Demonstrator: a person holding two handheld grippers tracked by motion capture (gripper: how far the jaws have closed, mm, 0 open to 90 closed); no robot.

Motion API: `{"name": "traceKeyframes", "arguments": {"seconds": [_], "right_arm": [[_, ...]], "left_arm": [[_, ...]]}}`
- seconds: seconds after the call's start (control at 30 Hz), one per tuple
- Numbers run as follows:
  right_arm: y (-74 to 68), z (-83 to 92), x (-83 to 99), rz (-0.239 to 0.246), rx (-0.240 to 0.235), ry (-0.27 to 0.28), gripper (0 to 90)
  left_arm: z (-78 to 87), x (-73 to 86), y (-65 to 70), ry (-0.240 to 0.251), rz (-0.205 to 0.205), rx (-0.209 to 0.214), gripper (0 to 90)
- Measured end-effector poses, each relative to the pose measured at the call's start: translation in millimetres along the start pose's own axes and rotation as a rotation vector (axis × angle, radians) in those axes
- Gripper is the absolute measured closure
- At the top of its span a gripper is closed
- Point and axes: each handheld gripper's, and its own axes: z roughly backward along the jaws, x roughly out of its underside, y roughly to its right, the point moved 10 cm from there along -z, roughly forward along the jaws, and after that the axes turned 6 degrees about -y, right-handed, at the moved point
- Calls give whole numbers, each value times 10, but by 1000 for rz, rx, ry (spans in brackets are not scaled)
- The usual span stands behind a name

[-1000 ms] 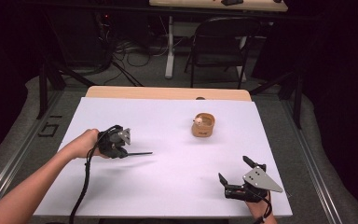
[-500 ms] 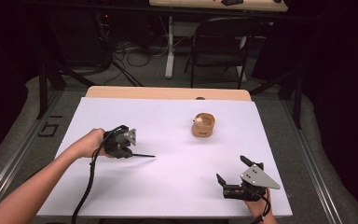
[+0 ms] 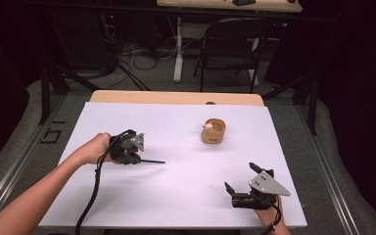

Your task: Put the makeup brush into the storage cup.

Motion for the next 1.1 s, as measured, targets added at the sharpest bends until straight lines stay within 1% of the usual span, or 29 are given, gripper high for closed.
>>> {"name": "traceKeyframes", "arguments": {"seconds": [0.1, 0.17, 0.37, 0.47, 0.57, 0.6, 0.67, 0.8, 0.93, 1.03, 1.1], "right_arm": [[-46, -44, -24, 10, -22, -20, 0], [-82, -99, -46, 19, -40, -25, 0], [-191, -238, -119, 44, -82, -48, 0], [-235, -302, -130, 51, -108, -70, 0], [-254, -351, -144, 48, -123, -84, 0], [-261, -365, -155, 49, -128, -83, 0], [-280, -389, -170, 54, -138, -90, 0], [-334, -464, -193, 75, -149, -111, 0], [-406, -535, -207, 100, -176, -132, 0], [-450, -580, -223, 111, -197, -152, 0], [-475, -623, -239, 115, -205, -156, 0]], "left_arm": [[15, -44, 7, 4, -13, -2, 829], [13, -78, 13, 11, -10, 3, 829], [10, -171, 37, 24, -28, 10, 829], [15, -220, 48, 30, -35, 8, 829], [17, -268, 67, 35, -43, 13, 830], [13, -286, 65, 38, -50, 8, 830], [12, -312, 74, 38, -49, 11, 829], [26, -371, 82, 43, -66, 13, 829], [37, -428, 92, 52, -80, 9, 829], [41, -465, 103, 57, -80, 9, 829], [44, -486, 103, 58, -88, 8, 829]]}}
